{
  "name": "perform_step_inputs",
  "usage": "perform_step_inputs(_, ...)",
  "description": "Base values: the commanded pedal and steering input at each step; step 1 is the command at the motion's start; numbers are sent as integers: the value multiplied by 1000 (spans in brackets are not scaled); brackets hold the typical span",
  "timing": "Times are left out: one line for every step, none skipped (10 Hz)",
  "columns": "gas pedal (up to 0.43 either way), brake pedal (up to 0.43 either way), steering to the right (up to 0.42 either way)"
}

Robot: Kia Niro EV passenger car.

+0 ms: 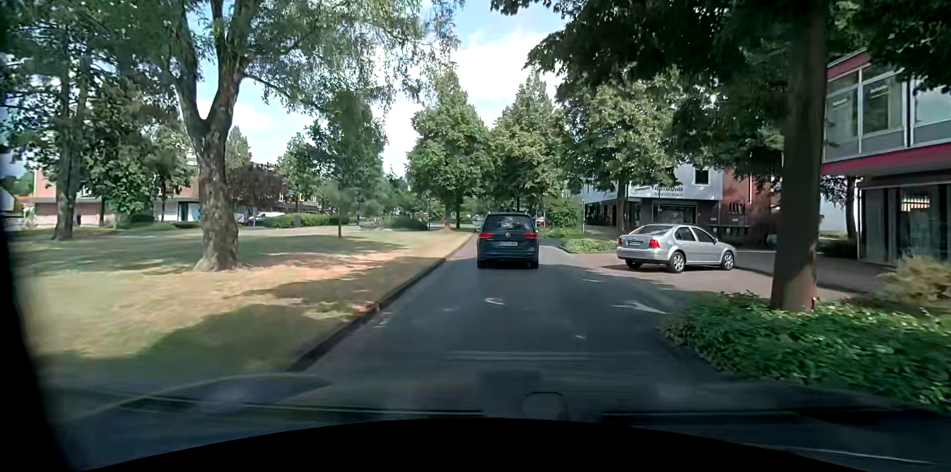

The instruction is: Follow the waypoints while adhering to traffic rules and regulations

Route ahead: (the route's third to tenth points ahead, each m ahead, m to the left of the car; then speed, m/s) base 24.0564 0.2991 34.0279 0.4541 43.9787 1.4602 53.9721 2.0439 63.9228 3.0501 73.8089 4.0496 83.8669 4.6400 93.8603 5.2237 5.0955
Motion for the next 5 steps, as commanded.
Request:
perform_step_inputs(150, 6, 6)
perform_step_inputs(157, 6, 6)
perform_step_inputs(157, 6, 6)
perform_step_inputs(157, 6, 6)
perform_step_inputs(157, 6, 6)
